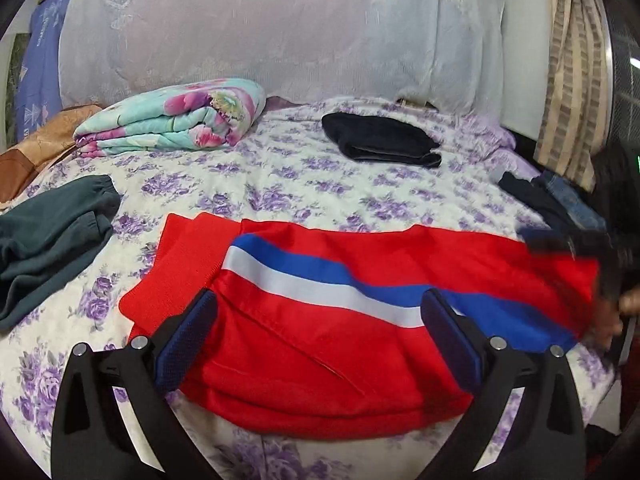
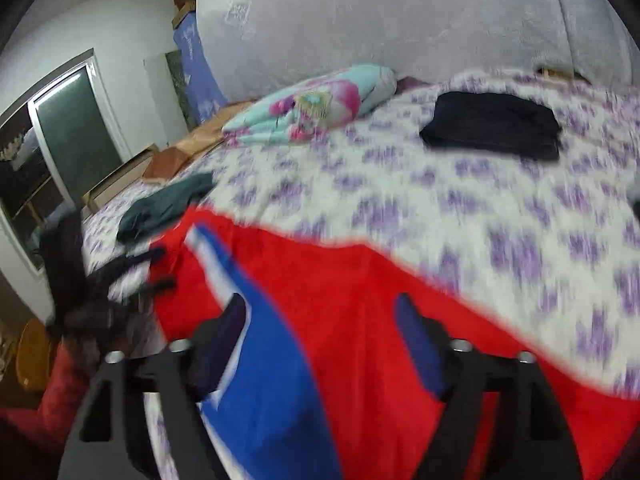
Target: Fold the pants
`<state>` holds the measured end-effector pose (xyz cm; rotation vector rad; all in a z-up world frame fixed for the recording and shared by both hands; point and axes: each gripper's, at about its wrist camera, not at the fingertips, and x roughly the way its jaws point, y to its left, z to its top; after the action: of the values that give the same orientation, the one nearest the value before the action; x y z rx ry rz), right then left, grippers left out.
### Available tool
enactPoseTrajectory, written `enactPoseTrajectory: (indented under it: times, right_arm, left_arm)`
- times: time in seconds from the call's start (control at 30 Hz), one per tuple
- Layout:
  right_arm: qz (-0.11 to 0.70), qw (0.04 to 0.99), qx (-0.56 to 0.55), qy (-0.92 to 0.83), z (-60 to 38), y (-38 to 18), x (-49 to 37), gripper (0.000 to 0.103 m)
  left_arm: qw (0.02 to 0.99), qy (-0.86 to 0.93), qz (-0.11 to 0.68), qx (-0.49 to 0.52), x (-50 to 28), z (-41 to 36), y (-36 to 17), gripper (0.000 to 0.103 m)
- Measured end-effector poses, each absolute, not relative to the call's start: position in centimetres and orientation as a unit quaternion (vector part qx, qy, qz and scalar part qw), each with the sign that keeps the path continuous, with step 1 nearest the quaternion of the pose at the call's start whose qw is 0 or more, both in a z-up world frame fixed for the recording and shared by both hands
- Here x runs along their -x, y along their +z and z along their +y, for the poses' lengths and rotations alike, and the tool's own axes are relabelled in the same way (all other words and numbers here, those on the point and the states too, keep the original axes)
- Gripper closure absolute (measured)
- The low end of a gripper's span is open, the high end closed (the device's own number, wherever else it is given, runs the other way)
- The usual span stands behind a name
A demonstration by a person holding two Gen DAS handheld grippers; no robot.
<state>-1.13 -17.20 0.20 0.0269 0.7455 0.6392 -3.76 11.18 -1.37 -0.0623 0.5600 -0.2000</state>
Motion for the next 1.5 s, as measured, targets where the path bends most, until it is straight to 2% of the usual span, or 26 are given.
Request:
enactPoseTrajectory:
  times: [0.07, 0.17, 0.3, 0.4, 0.5, 0.63, 0.8, 0.9, 1.1, 1.13, 1.2, 1.23, 1.27, 1.4, 1.5]
  right_arm:
    - [0.421, 0.858, -0.014, 0.294, -17.9, -3.5, 0.4, 0.022]
    - [0.409, 0.863, -0.090, 0.284, -20.4, -2.4, -0.2, 0.022]
    - [0.334, 0.874, -0.195, 0.296, -25.8, -0.5, 3.2, 0.022]
    - [0.319, 0.893, -0.207, 0.242, -30.3, -0.8, 7.6, 0.022]
    - [0.328, 0.906, -0.197, 0.180, -34.6, -1.2, 12.0, 0.022]
    - [0.338, 0.906, -0.228, 0.117, -40.2, -1.8, 15.2, 0.010]
    - [0.351, 0.866, -0.348, 0.076, -46.0, -4.4, 12.8, 0.010]
    - [0.329, 0.849, -0.408, 0.073, -47.9, -5.3, 10.8, 0.010]
    - [0.277, 0.873, -0.398, 0.051, -47.8, -5.3, 9.4, 0.009]
    - [0.269, 0.882, -0.384, 0.046, -47.4, -5.2, 9.5, 0.012]
    - [0.252, 0.905, -0.343, 0.028, -46.2, -5.2, 9.7, 0.029]
    - [0.245, 0.910, -0.333, 0.023, -46.1, -5.2, 9.9, 0.049]
    - [0.240, 0.913, -0.329, 0.023, -46.1, -5.6, 10.1, 0.064]
    - [0.202, 0.900, -0.382, 0.057, -47.6, -6.1, 11.4, 0.070]
    - [0.185, 0.914, -0.353, 0.070, -46.9, -4.0, 12.0, 0.070]
  left_arm:
    - [0.941, -0.087, 0.324, 0.030, 2.2, 10.9, -2.2, 0.004]
    - [0.936, -0.046, 0.347, -0.046, 1.4, 8.6, -3.2, 0.004]
    - [0.936, -0.020, 0.334, -0.108, 2.4, 6.8, -3.5, 0.004]
    - [0.946, -0.019, 0.316, -0.077, 3.5, 7.6, -2.8, 0.004]
    - [0.949, -0.078, 0.306, -0.003, 4.3, 7.3, -1.2, 0.004]
    - [0.942, -0.183, 0.281, 0.023, 4.7, 2.7, 1.3, 0.004]
    - [0.927, -0.212, 0.308, -0.029, 3.0, -4.7, -0.3, 0.004]
    - [0.887, -0.186, 0.410, -0.103, 0.4, -7.8, -4.2, 0.004]
    - [0.894, -0.207, 0.397, -0.018, 0.1, -5.1, -3.7, 0.004]
    - [0.894, -0.208, 0.397, -0.016, 0.1, -5.1, -3.7, 0.004]
    - [0.895, -0.205, 0.396, -0.022, 0.2, -5.3, -3.7, 0.004]
    - [0.895, -0.203, 0.396, -0.026, 0.4, -5.5, -3.9, 0.004]
    - [0.896, -0.201, 0.395, -0.030, 0.4, -5.6, -3.9, 0.004]
    - [0.916, -0.165, 0.366, -0.008, 1.0, -4.4, -2.7, 0.004]
    - [0.926, -0.182, 0.330, 0.038, 1.6, -3.5, -0.6, 0.005]
